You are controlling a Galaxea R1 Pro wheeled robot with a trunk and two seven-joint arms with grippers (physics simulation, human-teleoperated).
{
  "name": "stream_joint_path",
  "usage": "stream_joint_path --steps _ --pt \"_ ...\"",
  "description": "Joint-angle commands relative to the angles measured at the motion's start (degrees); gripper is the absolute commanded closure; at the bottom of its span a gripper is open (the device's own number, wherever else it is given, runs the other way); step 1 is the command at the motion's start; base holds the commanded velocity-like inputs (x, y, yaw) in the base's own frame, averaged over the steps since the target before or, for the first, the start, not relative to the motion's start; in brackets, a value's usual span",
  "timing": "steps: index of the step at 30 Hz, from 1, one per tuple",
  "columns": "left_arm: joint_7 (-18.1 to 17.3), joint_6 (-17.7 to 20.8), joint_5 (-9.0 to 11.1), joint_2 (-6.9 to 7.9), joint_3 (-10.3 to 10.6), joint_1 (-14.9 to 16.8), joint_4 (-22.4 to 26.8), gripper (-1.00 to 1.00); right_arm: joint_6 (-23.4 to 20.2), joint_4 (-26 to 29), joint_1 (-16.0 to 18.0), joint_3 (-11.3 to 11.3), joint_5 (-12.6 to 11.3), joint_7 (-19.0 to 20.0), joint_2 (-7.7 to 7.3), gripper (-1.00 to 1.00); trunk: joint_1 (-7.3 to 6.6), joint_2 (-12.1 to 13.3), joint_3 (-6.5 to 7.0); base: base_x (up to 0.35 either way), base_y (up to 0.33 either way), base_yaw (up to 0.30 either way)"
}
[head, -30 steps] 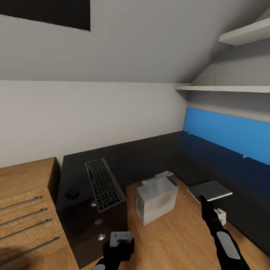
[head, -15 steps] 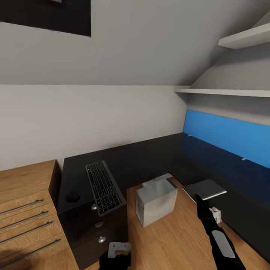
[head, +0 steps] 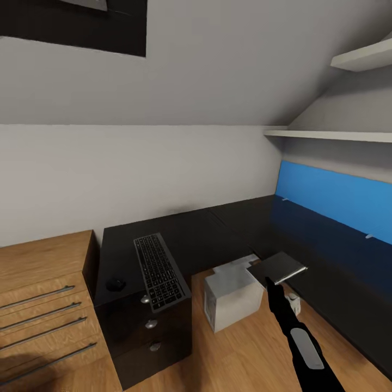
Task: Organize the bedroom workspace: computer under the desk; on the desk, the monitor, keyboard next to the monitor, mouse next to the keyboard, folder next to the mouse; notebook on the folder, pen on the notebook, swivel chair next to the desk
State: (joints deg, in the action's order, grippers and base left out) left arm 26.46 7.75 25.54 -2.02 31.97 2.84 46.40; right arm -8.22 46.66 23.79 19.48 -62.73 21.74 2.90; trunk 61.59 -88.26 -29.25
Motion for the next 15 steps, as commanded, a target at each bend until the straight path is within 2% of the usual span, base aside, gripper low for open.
stream_joint_path --steps 1,3,5,8,10,11,12,13,15 --pt "0.4 -0.9 0.3 0.03 0.2 0.1 -0.6 -1.00 -0.6 0.0 0.0 0.0 -0.7 0.4 0.08 1.00 0.00 0.0 -0.03 0.000 0.000 0.148" --pt "0.4 -3.8 0.3 0.13 0.2 0.1 -2.2 -1.00 -0.6 0.0 0.0 -1.6 -0.8 -0.1 0.12 1.00 0.00 0.0 0.03 0.000 0.000 0.151" --pt "0.4 -4.5 0.3 0.18 0.2 0.1 -2.7 -1.00 -0.5 0.2 0.0 -2.3 -0.8 -0.7 0.11 1.00 0.00 0.0 0.08 0.000 0.000 0.155" --pt "0.4 -5.3 0.3 0.26 0.2 0.1 -3.1 -1.00 -0.5 0.7 0.1 -3.1 -1.0 -3.6 0.15 1.00 0.00 0.0 0.13 0.000 0.000 0.165" --pt "0.4 -5.6 0.3 0.31 0.2 0.1 -3.2 -1.00 -0.4 0.8 0.2 -3.3 -1.1 -6.4 0.16 1.00 0.00 0.0 0.14 0.000 0.000 0.173" --pt "0.4 -5.7 0.3 0.36 0.2 0.1 -3.3 -1.00 -0.5 1.0 0.3 -3.4 -1.2 -9.6 0.18 1.00 0.00 0.0 0.15 0.000 0.000 0.180" --pt "0.4 -5.8 0.3 0.38 0.2 0.1 -3.3 -1.00 -0.5 1.0 0.4 -3.5 -1.2 -11.0 0.20 1.00 0.00 0.0 0.15 0.000 0.000 0.182" --pt "0.4 -5.9 0.3 0.40 0.2 0.1 -3.4 -1.00 -0.5 1.2 1.3 -3.6 -1.3 -15.7 0.63 1.00 0.00 0.0 0.15 0.000 0.000 0.189" --pt "0.4 -6.0 0.3 0.42 0.2 0.1 -3.4 -1.00 -0.5 1.2 2.0 -3.6 -1.4 -16.5 0.77 1.00 0.00 0.0 0.15 0.000 0.000 0.190"
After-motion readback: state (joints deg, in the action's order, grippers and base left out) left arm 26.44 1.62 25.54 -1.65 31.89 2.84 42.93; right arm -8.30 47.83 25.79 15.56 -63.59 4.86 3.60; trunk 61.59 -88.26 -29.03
